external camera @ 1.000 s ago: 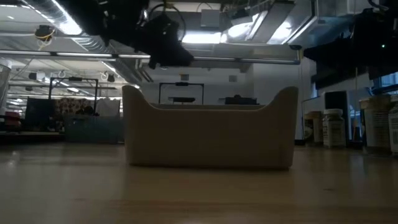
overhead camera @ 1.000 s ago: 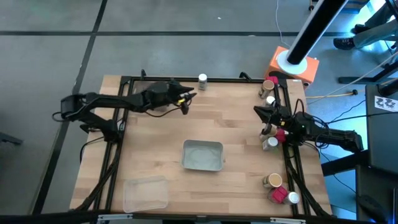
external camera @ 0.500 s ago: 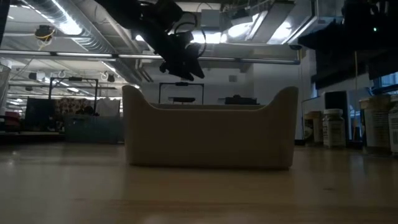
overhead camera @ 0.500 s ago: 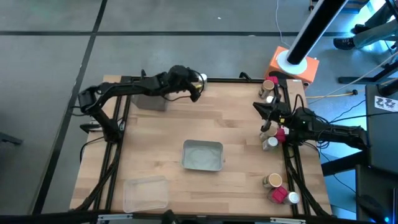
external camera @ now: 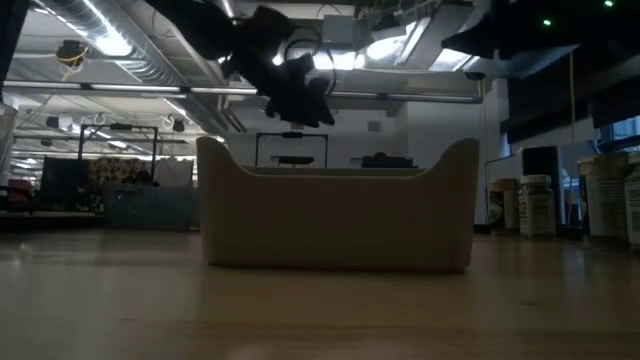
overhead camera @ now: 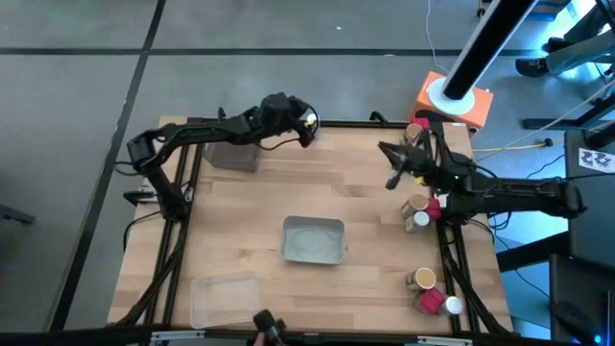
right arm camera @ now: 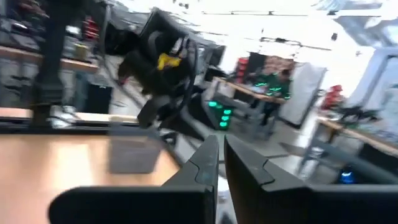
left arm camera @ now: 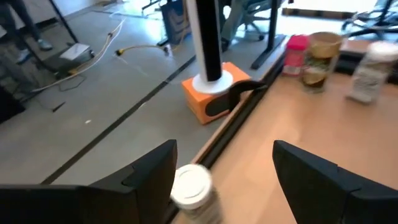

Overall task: Sort spices by type
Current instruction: Put the top left white seasoning bottle into the black bin

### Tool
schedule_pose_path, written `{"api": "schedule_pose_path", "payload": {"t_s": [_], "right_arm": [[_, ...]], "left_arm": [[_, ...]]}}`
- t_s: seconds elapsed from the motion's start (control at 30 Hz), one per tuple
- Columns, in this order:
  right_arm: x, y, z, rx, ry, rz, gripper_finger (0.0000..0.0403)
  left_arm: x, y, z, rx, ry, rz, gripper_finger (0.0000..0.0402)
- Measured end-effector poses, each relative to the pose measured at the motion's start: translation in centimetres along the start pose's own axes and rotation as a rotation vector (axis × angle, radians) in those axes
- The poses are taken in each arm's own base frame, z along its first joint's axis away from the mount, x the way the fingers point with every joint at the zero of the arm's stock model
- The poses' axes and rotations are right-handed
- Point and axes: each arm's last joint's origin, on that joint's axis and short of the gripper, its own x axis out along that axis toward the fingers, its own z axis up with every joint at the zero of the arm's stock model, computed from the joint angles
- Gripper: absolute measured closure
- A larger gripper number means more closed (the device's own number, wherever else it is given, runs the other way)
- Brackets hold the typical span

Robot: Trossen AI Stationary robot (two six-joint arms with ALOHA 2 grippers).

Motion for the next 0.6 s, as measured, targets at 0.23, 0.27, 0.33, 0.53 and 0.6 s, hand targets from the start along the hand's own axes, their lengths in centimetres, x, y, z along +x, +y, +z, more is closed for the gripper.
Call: {"api": "schedule_pose_path", "payload": {"t_s": [0.23, 0.27, 0.33, 0.53, 0.6], "right_arm": [[2.7, 0.4, 1.4, -0.124, 0.061, -0.061, 0.0375], [3.1, 0.5, 1.5, -0.140, 0.068, -0.066, 0.0375], [3.7, 0.7, 1.6, -0.172, 0.091, -0.073, 0.0375], [5.0, 0.9, 1.4, -0.231, 0.132, -0.091, 0.0375], [5.1, 0.7, 1.0, -0.241, 0.160, -0.095, 0.0375]], "left_arm": [[2.1, 1.8, -0.8, -0.049, 0.045, 0.042, 0.0149], [2.3, 1.9, -0.7, -0.052, 0.049, 0.041, 0.0149], [2.7, 2.0, -0.5, -0.055, 0.061, 0.040, 0.0149], [3.9, 1.8, 0.2, -0.048, 0.140, 0.009, 0.0149], [4.4, 1.8, 0.5, -0.030, 0.175, 0.003, 0.0149]]}}
